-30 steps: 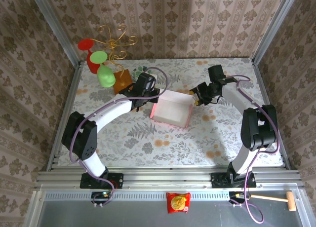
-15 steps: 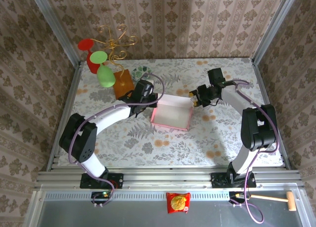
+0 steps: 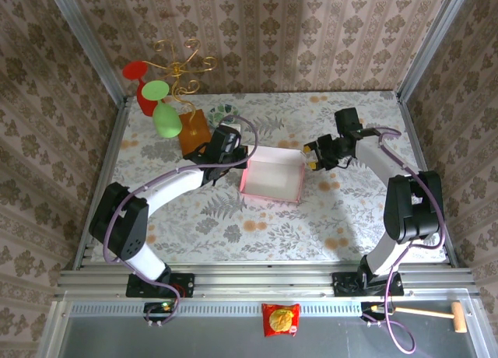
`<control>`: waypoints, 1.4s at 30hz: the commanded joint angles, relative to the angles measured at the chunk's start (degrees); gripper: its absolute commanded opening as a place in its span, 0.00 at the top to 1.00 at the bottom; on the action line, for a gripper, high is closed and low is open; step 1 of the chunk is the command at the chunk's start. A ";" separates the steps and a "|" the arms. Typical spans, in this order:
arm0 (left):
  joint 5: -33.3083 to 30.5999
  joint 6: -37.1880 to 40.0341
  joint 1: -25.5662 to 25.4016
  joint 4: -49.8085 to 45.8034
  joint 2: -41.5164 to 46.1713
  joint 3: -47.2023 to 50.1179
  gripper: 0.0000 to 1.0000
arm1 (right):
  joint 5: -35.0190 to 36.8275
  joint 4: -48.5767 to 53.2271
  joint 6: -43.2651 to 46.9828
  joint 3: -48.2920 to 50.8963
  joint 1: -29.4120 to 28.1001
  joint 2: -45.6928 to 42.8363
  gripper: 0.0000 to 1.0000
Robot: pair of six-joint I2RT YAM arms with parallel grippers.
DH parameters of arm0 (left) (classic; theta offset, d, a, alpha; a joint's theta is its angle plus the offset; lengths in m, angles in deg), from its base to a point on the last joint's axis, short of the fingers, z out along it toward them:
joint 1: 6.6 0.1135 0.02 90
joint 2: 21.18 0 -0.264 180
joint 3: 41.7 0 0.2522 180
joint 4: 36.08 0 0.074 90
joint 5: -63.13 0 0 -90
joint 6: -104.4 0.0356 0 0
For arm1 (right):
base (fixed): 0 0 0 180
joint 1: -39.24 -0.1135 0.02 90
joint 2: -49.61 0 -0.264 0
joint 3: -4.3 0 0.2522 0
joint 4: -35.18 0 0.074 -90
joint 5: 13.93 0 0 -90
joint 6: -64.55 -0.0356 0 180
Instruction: Fold the paper box
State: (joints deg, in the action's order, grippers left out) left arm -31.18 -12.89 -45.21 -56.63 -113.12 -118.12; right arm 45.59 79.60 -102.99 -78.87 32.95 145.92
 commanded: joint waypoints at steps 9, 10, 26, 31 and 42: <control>0.35 -1.16 -0.49 1.24 0.67 -1.13 1.00 | -2.07 -0.79 -2.22 0.91 -0.46 -0.07 0.55; 0.42 -1.39 -0.55 1.39 0.63 -1.03 1.00 | -2.26 -1.81 -2.97 1.07 -0.70 -0.15 0.55; 0.83 -3.20 -1.42 5.38 0.90 1.38 1.00 | -2.15 -5.74 -4.65 2.44 -2.51 2.03 0.58; 1.87 -3.60 -1.54 11.81 1.69 6.15 1.00 | -0.84 -7.39 0.19 3.10 -2.48 3.26 0.62; 2.79 -0.93 -2.76 22.90 3.44 15.02 0.98 | 1.18 -14.44 4.48 8.18 -2.59 1.71 0.70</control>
State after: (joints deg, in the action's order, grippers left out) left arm -31.18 -14.69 -46.80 -38.33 -111.55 -104.52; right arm 45.66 68.10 -101.08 -71.81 31.03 148.45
